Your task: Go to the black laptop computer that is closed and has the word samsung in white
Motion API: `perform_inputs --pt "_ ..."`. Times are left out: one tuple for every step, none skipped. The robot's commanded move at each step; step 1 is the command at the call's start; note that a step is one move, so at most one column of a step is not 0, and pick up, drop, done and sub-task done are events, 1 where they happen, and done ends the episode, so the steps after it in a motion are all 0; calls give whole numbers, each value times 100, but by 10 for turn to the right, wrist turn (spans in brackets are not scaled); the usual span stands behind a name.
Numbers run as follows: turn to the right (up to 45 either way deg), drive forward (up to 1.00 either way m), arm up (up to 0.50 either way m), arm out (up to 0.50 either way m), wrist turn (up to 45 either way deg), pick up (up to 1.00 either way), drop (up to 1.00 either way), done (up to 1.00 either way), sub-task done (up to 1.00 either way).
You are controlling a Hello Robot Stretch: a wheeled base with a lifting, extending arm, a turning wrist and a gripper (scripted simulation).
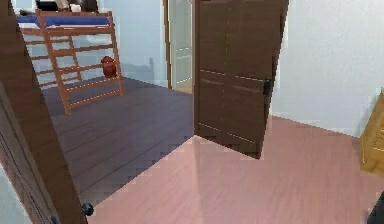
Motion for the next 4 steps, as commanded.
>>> perform_inputs --pt "360 0 0 0 0 0 0 0 0" --pt "0 30 0 0 0 0 0 0 0" --pt "-450 0 0 0 0 0 0 0 0" --pt "-90 0 0 0 0 0 0 0 0"
